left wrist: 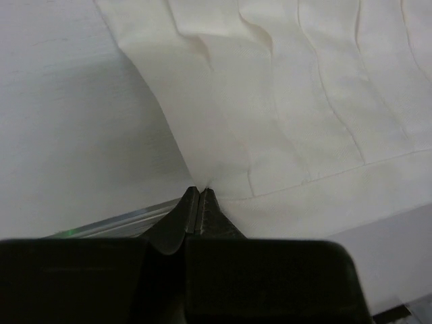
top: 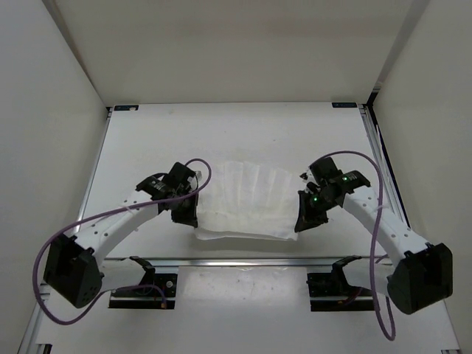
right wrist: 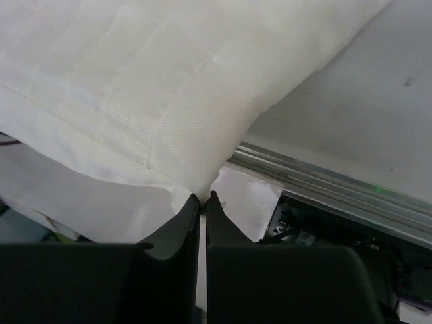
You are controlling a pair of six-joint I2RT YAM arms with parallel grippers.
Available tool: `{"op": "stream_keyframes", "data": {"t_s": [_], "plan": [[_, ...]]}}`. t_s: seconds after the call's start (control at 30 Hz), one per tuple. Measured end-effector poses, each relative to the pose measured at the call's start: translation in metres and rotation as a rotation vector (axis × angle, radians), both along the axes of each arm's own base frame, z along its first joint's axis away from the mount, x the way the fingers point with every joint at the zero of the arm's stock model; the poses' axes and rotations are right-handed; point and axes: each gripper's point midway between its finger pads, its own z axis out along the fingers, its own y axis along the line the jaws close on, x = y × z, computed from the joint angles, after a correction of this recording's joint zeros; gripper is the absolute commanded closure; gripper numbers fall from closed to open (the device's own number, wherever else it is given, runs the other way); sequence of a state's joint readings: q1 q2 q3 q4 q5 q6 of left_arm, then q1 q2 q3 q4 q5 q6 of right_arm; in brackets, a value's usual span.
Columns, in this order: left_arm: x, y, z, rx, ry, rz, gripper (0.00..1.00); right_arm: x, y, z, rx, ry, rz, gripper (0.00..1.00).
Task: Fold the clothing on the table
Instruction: Flatten the skirt out
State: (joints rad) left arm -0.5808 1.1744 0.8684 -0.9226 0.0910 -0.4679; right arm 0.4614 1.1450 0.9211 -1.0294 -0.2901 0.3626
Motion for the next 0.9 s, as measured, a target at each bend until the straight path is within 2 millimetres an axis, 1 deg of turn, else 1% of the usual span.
{"op": "stream_keyframes", "data": {"t_s": [0.07,0.13,0.2,0.23,0.27,0.33,0.37,0.4,0.43,0.5,0.53,0.57,0.63,0.7,0.77,0.83,0.9], "plan": [[0.004,-0.004,-0.006,-0.011,0.048,-0.001,1.0,0.006,-0.008,-0.012,0.0,0.055,-0.062,0.99],[0.018,-0.01,-0.016,-0.01,0.11,0.01,1.0,0.02,-0.014,-0.025,-0.007,0.097,-0.1,1.0],[0.046,-0.017,-0.028,0.005,0.148,0.022,1.0,0.045,-0.019,-0.04,-0.024,0.142,-0.134,1.0],[0.061,-0.022,-0.032,0.011,0.166,0.027,1.0,0.062,-0.022,-0.044,-0.032,0.155,-0.15,1.0],[0.081,-0.026,-0.034,0.017,0.17,0.031,1.0,0.082,-0.024,-0.045,-0.038,0.148,-0.158,1.0],[0.131,-0.038,-0.034,0.015,0.137,0.04,1.0,0.14,-0.028,-0.04,-0.049,0.081,-0.173,1.0],[0.159,-0.043,-0.03,0.012,0.11,0.045,1.0,0.175,-0.031,-0.034,-0.057,0.016,-0.179,1.0],[0.188,-0.049,-0.024,0.002,0.073,0.051,1.0,0.205,-0.034,-0.027,-0.068,-0.048,-0.185,1.0],[0.218,-0.056,-0.014,-0.015,0.022,0.059,1.0,0.233,-0.038,-0.018,-0.087,-0.108,-0.191,0.99],[0.271,-0.066,0.01,-0.065,-0.108,0.08,1.0,0.288,-0.048,0.008,-0.123,-0.255,-0.223,1.0],[0.291,-0.067,0.026,-0.099,-0.175,0.099,1.0,0.307,-0.053,0.021,-0.138,-0.326,-0.245,1.0],[0.302,-0.067,0.042,-0.133,-0.213,0.116,1.0,0.317,-0.058,0.033,-0.146,-0.368,-0.265,1.0],[0.32,-0.067,0.08,-0.233,-0.292,0.137,1.0,0.33,-0.063,0.057,-0.147,-0.44,-0.293,1.0],[0.33,-0.063,0.114,-0.321,-0.358,0.149,1.0,0.331,-0.062,0.076,-0.136,-0.49,-0.305,1.0],[0.326,-0.056,0.144,-0.383,-0.409,0.151,1.0,0.326,-0.057,0.095,-0.121,-0.529,-0.306,1.0],[0.312,-0.049,0.165,-0.403,-0.456,0.151,1.0,0.317,-0.05,0.115,-0.124,-0.583,-0.293,1.0],[0.298,-0.046,0.195,-0.404,-0.516,0.141,1.0,0.306,-0.044,0.136,-0.154,-0.647,-0.274,1.0]]}}
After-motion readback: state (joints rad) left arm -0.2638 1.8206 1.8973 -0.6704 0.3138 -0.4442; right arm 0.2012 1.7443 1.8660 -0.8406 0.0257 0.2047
